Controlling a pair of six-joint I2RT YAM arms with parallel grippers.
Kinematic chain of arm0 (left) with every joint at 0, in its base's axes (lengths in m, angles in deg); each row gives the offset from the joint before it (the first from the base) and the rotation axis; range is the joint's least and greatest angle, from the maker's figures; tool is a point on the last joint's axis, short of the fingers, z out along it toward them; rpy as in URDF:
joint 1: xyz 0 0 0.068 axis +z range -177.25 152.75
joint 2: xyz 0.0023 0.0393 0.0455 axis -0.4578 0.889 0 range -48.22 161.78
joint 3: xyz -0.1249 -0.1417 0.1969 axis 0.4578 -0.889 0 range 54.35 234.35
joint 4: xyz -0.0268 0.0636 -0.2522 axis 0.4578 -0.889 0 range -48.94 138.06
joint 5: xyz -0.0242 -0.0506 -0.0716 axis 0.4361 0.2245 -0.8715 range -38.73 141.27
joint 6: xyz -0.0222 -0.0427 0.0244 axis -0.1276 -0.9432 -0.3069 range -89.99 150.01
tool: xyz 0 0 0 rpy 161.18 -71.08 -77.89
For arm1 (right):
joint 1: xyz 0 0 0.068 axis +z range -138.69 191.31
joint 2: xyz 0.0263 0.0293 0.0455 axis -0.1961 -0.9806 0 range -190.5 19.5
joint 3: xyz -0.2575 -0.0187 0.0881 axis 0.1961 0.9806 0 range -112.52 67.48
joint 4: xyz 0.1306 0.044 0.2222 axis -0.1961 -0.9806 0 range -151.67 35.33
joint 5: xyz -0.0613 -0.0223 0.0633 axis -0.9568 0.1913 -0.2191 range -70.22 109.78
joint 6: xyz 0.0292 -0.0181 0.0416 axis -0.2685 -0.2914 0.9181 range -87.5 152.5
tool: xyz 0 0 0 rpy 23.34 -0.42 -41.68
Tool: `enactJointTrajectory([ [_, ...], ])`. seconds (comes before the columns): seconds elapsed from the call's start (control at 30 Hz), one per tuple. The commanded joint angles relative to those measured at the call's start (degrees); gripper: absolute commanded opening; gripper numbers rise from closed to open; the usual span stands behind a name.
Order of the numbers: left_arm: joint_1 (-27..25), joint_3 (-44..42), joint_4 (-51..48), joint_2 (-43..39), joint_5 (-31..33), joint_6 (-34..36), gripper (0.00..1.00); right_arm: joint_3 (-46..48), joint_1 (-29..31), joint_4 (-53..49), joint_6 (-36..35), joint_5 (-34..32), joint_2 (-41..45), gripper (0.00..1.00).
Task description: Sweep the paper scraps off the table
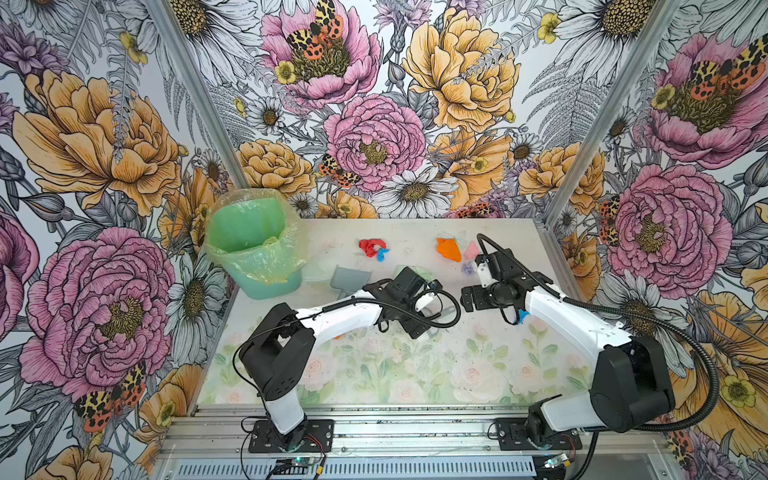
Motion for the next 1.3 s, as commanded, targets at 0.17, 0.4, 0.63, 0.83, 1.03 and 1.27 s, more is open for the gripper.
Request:
enactJointTrajectory([
  [0.17, -1.05, 4.53, -4.37, 3.59, 2.77, 2.16, 0.91, 1.19, -1.31, 0.51, -1.65, 1.45, 2.82, 1.0],
  [0.4, -1.17, 5.56, -4.35, 6.21, 2.91, 1.89, 0.9, 0.31, -2.7, 0.51, -2.97, 2.47, 1.51, 1.0],
  [0.63, -1.19, 8.02, -5.47, 8.05, 2.28, 2.66, 0.89, -0.08, -3.16, 0.51, -2.16, 2.05, 1.97, 1.0],
  [0.83, -0.92, 9.49, -6.83, 9.92, 1.74, 2.84, 0.87, 1.1, -3.18, 0.58, -1.43, 1.46, 3.26, 1.0],
  [1.03, -0.92, 10.69, -7.25, 10.72, 1.95, 2.82, 0.8, 1.66, -3.68, 0.51, -1.54, 1.06, 4.26, 1.0],
  [1.27, -0.97, 11.91, -7.21, 11.8, 1.89, 1.69, 0.62, 2.57, -4.57, 0.53, -1.44, 1.08, 6.05, 1.0],
])
